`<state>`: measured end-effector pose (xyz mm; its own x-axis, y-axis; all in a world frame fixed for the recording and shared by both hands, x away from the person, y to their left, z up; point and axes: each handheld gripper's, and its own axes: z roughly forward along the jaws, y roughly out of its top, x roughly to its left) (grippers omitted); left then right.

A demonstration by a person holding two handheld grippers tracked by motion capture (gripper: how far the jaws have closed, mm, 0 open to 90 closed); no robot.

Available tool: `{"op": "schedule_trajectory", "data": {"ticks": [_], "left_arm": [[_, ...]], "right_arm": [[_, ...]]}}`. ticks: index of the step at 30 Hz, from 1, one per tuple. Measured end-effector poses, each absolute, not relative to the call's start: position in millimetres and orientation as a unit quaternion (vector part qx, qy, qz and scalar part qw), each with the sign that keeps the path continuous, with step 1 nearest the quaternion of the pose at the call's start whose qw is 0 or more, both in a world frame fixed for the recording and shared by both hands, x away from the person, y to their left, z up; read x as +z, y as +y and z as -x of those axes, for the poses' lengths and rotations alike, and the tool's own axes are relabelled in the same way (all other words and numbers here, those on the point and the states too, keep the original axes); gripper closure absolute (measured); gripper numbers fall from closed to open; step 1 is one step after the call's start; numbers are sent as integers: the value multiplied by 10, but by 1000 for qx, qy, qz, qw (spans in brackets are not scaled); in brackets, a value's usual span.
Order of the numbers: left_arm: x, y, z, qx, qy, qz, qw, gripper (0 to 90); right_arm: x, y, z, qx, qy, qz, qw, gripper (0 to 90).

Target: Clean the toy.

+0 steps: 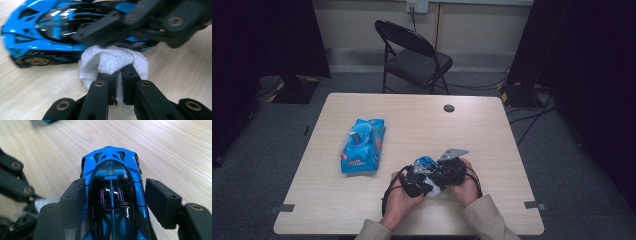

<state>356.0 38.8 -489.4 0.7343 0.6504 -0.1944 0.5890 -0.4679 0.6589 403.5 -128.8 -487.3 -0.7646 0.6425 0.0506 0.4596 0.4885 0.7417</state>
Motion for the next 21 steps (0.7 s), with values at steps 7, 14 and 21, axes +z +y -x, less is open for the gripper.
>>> {"op": "schedule_trajectory", "data": {"ticks": [7,14,21], "left_arm": [[-4898,344,-3517,35,356,-858,369,847],[-4902,275,-3475,29,350,-858,374,847],[-4917,207,-3412,19,338,-859,384,847]], "right_arm": [[-4872,-1287,-4036,389,855,-322,117,343],[-4873,-1288,-4036,390,855,-322,117,343],[-4874,-1289,-4035,390,855,-322,117,343]]}}
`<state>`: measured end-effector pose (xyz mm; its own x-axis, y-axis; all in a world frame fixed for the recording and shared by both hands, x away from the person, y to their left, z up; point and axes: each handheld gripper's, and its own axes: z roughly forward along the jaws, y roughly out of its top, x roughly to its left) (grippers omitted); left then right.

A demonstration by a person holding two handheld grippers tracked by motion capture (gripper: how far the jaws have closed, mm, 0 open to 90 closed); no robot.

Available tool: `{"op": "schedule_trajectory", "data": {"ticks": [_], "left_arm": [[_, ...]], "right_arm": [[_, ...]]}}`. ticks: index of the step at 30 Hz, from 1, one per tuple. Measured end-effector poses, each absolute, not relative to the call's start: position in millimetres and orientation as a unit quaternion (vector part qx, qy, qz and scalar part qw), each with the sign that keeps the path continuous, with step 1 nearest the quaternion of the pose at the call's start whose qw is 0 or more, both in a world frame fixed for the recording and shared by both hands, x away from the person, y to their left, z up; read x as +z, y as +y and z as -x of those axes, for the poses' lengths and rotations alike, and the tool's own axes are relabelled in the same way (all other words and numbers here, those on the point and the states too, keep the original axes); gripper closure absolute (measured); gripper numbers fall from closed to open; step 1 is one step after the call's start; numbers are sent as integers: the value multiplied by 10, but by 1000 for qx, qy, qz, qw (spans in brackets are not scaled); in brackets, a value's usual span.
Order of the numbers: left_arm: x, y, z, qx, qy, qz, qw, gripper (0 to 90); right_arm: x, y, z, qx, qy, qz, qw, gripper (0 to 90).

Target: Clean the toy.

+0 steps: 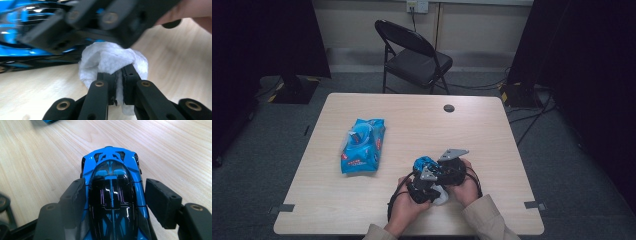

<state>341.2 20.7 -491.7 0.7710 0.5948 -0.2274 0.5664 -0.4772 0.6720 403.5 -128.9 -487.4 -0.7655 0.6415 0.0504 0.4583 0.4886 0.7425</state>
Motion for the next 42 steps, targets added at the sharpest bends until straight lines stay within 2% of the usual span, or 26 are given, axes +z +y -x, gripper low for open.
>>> {"op": "schedule_trajectory", "data": {"ticks": [20,27,34,42], "left_arm": [[-4897,111,-3275,7,309,-863,400,844],[-4854,98,-3249,4,302,-860,411,843],[-4798,20,-3254,4,290,-859,423,842],[-4771,-135,-3294,1,270,-865,422,840]], "right_arm": [[-4846,-1289,-4022,382,855,-329,119,349],[-4721,-1396,-3997,411,843,-327,111,366],[-4552,-1701,-3927,429,823,-349,131,364],[-4545,-2101,-3819,425,804,-387,150,363]]}}
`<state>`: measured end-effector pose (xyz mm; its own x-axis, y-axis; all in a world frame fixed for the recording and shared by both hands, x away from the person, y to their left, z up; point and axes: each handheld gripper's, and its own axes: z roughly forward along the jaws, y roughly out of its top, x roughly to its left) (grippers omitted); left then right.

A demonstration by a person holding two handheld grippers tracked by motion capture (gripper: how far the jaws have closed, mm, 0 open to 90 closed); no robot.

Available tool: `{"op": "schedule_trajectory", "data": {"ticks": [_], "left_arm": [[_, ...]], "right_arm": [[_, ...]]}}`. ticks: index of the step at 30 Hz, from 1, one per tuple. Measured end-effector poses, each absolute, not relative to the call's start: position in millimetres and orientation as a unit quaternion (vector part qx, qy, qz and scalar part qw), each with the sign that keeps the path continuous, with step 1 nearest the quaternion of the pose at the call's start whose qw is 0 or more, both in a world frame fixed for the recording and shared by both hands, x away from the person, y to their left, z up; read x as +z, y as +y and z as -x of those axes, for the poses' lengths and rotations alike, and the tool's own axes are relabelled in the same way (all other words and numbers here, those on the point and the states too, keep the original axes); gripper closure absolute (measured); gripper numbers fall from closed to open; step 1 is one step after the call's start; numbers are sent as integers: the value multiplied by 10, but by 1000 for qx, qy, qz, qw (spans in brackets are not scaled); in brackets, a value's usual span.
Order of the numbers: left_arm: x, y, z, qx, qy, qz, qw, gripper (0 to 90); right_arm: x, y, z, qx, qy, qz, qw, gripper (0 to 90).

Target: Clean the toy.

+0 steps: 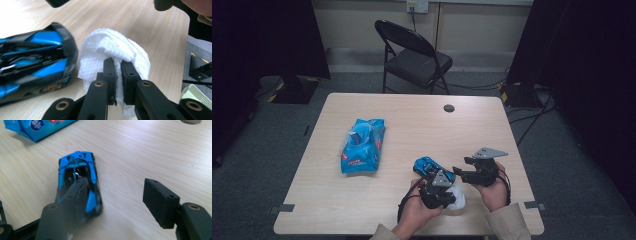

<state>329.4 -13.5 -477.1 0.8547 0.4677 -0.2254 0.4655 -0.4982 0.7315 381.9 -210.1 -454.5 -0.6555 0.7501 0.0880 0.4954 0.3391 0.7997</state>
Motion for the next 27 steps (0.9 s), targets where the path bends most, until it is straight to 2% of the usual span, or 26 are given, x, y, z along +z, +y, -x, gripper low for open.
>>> {"op": "schedule_trajectory", "data": {"ticks": [12,22,24,27], "left_arm": [[-4827,-527,-3396,-8,233,-880,414,837],[-4871,-673,-3512,-2,226,-887,403,827],[-4874,-682,-3525,1,223,-888,403,808],[-4851,-673,-3526,9,222,-885,408,722]], "right_arm": [[-4553,-2489,-3568,418,785,-424,171,369],[-4567,-2656,-3403,411,781,-437,175,413],[-4570,-2675,-3370,410,781,-438,174,418],[-4565,-2693,-3313,408,781,-439,176,430]]}}
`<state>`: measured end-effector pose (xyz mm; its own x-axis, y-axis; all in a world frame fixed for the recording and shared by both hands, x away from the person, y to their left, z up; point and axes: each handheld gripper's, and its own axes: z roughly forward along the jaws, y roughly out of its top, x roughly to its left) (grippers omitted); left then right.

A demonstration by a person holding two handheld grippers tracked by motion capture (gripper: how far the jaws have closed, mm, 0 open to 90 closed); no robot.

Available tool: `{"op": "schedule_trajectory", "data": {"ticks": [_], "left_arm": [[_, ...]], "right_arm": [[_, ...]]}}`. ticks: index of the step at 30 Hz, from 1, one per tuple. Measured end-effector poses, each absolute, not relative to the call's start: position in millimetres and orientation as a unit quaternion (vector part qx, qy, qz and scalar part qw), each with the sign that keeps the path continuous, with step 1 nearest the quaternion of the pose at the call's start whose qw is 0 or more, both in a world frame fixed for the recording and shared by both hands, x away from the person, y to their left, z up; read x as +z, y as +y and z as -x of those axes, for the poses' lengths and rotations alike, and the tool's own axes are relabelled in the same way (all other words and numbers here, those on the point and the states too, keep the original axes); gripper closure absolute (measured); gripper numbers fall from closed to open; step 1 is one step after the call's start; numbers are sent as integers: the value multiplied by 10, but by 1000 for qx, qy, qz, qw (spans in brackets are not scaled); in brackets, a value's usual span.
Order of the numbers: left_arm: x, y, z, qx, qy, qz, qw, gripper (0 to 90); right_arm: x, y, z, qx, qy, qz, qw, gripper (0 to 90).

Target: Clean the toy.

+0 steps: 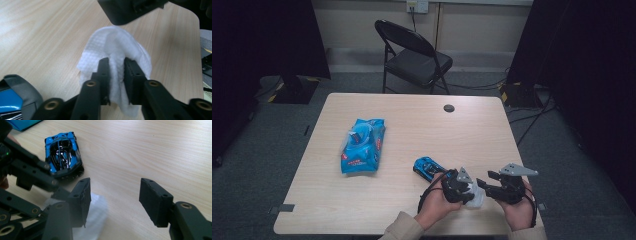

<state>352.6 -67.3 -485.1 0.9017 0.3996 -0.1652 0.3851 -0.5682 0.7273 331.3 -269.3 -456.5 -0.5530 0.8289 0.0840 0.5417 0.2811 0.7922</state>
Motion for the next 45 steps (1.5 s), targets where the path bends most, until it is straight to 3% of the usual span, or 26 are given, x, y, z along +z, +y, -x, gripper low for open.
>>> {"op": "schedule_trajectory", "data": {"ticks": [5,16,29,45], "left_arm": [[-4718,-585,-3529,25,224,-880,418,587],[-4414,-85,-3757,67,245,-865,432,414],[-4619,392,-4055,93,269,-867,409,203],[-4847,427,-4169,76,253,-873,410,169]], "right_arm": [[-4573,-2690,-3248,405,784,-438,172,442],[-4608,-2585,-3117,400,794,-429,159,439],[-4723,-2536,-3111,388,798,-436,149,402],[-4844,-2464,-3134,365,810,-435,145,396]]}}
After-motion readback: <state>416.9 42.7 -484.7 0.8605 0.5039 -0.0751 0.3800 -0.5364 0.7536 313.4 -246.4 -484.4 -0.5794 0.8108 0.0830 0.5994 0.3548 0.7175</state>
